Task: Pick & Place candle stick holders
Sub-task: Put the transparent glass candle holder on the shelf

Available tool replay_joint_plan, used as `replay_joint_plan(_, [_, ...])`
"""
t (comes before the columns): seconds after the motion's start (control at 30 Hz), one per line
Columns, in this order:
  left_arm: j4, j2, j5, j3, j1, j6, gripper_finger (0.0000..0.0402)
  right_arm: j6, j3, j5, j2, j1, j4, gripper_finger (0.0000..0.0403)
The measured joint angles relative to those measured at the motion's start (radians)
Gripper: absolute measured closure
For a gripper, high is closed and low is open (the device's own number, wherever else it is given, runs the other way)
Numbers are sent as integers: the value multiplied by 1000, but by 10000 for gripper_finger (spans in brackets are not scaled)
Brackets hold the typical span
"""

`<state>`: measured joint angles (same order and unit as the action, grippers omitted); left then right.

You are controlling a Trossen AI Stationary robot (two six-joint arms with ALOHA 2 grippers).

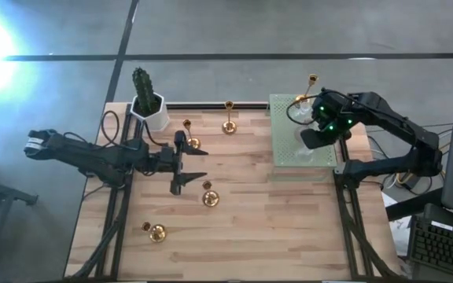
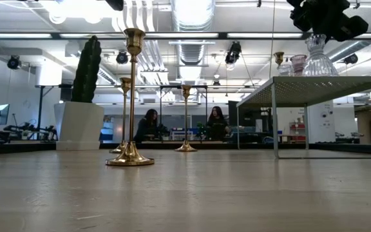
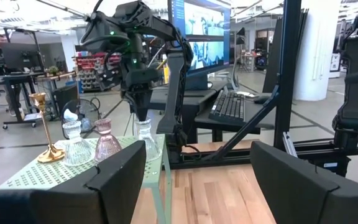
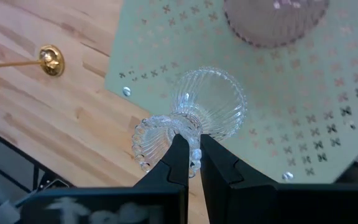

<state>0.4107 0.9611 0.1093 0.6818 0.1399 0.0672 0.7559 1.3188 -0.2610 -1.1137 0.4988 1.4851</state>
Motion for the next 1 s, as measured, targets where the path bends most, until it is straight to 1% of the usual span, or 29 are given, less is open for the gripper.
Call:
replay_joint_plan(0.2, [-2, -7, 0, 0, 0, 0, 110, -33, -12, -18, 1, 54, -7, 392])
replay_joint_plan(0.43, [-10, -22, 0, 0, 0, 0, 110, -60, -12, -16, 1, 90, -3, 392])
replay_joint_plan(1.0, [-23, -32, 0, 0, 0, 0, 110, -67, -18, -11, 1, 104, -4, 392])
